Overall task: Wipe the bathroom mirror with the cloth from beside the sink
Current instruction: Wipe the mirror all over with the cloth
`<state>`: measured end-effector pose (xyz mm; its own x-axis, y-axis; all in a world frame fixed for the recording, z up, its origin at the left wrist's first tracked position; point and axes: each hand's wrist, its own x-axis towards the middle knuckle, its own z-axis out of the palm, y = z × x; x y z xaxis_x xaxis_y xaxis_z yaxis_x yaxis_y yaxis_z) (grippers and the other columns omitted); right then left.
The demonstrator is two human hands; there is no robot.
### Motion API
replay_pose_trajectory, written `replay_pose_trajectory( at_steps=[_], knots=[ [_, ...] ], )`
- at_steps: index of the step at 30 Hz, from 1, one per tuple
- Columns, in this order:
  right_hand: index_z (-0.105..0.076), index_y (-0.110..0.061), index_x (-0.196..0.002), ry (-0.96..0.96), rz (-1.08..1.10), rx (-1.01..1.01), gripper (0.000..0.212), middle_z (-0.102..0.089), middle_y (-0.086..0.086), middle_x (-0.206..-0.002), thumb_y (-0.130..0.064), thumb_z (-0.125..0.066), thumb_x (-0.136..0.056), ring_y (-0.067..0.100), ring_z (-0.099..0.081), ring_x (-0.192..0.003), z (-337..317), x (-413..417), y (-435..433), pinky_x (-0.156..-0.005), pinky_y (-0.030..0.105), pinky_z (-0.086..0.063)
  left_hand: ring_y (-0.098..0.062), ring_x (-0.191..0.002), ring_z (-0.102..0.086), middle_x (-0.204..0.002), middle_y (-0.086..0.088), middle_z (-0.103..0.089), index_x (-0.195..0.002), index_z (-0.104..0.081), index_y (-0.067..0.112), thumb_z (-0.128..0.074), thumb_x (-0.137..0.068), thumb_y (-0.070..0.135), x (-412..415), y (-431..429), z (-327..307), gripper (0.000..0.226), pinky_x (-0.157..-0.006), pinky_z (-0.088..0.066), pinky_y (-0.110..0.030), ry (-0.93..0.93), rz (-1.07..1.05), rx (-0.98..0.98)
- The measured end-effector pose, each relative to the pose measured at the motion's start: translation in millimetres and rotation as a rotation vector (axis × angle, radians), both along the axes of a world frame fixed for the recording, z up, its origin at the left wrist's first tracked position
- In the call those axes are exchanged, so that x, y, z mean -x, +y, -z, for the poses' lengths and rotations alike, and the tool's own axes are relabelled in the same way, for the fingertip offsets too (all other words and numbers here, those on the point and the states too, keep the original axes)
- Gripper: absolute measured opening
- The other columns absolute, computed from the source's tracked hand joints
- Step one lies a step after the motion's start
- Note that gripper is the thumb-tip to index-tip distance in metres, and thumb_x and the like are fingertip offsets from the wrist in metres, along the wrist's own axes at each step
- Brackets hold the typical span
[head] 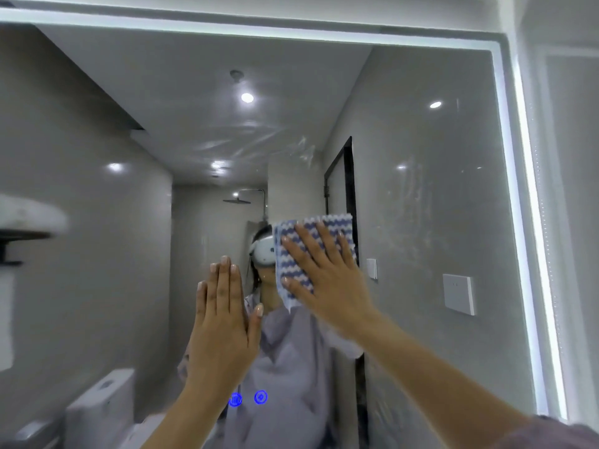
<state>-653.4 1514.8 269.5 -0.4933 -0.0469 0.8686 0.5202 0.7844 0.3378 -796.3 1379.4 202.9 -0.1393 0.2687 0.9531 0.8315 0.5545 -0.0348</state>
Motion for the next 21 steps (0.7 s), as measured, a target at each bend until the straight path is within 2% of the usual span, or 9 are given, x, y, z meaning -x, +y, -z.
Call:
replay_pose_trajectory(
  at_steps=[4,7,15,21],
  knots=[
    [0.013,-0.029,-0.149,0.027,0.043,-0.018,0.071,0.015,0.000,-0.160,-0.065,-0.012,-0.094,0.024,0.015,-0.147,-47,7,-2,-0.118,0.042,0.014,-0.026,-0.148,-0.003,-0.160,-0.014,-0.004,-0.150,-0.008,0.000,-0.012,-0.098,0.046,-3,-2,0,0.070,-0.120,-0.005,-0.041,-0.014,0.021,-0.010],
    [0.012,-0.029,-0.151,0.060,0.074,-0.008,0.072,0.016,-0.001,-0.160,-0.064,-0.015,-0.095,0.022,0.018,-0.146,-86,12,-4,-0.113,0.038,0.023,-0.027,-0.148,-0.005,-0.159,-0.015,-0.006,-0.149,-0.010,0.000,-0.022,-0.096,0.043,-7,-4,-2,0.069,-0.120,-0.009,-0.043,-0.014,0.044,-0.018],
    [0.005,-0.028,-0.153,0.144,0.043,0.065,0.070,0.011,-0.001,-0.161,-0.061,-0.020,-0.097,0.025,0.014,-0.147,-169,14,-16,-0.113,0.039,0.017,-0.026,-0.148,-0.002,-0.158,-0.012,-0.002,-0.148,-0.005,0.002,-0.026,-0.095,0.042,-9,-7,-4,0.069,-0.121,-0.003,-0.039,-0.035,0.038,-0.004],
    [0.004,-0.028,-0.153,0.198,0.019,0.093,0.068,0.010,0.000,-0.162,-0.058,-0.021,-0.098,0.029,0.014,-0.147,-170,22,-22,-0.113,0.043,0.018,-0.028,-0.147,-0.006,-0.158,-0.016,-0.008,-0.148,-0.011,0.000,-0.026,-0.096,0.040,-8,-4,-3,0.068,-0.121,-0.006,-0.041,-0.016,0.031,-0.019]
  ],
)
